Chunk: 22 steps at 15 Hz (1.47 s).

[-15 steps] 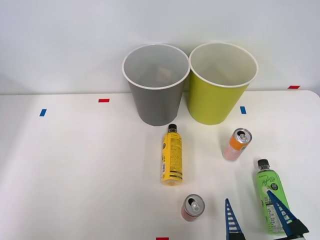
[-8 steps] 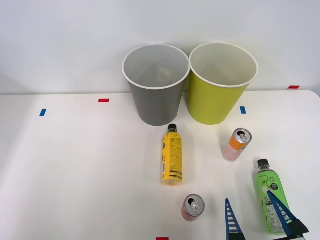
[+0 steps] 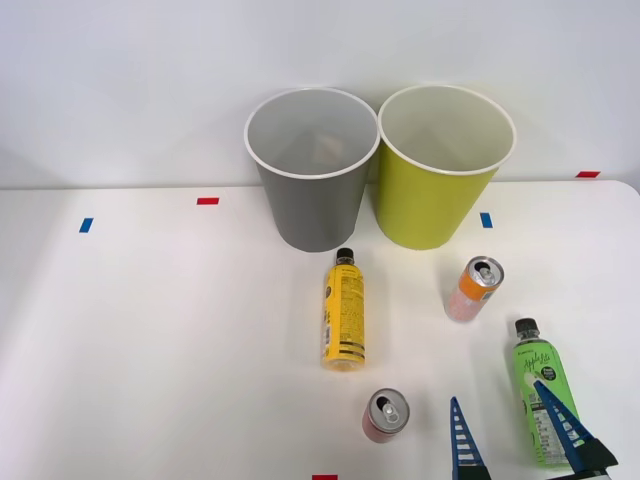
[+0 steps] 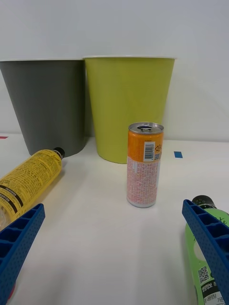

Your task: Put cans in the gray bin, plastic bottles in the light green bin

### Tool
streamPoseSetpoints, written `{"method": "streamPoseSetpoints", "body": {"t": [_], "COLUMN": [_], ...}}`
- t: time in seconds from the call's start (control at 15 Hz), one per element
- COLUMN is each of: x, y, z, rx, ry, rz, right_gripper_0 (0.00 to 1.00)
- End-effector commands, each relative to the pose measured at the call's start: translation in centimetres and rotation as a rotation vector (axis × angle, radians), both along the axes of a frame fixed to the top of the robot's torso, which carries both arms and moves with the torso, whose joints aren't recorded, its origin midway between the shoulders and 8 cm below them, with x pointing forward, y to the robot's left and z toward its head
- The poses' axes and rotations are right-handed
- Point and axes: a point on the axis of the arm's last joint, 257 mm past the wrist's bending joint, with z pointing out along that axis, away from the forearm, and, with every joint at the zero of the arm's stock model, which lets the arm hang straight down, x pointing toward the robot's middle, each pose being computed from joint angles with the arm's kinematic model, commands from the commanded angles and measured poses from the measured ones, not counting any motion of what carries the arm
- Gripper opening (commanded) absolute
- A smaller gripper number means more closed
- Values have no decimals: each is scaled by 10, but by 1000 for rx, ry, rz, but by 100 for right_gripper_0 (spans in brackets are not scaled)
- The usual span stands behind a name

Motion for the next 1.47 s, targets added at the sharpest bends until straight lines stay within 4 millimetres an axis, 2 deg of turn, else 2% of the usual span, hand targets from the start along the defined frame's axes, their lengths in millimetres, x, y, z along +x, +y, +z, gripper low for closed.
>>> {"method": "streamPoseSetpoints", "body": {"t": [0.07, 0.87, 0.93, 1.2, 1.47], "x": [0, 0, -11, -22, -51], "y": [0, 0, -2, -17, -54], "z": [0, 0, -30, -10, 5], "rx": [0, 0, 6, 31, 51], "ry": [0, 0, 72, 20, 40], "rz": [0, 0, -15, -52, -127], "right_gripper_0": [100, 100, 100, 100, 100]}}
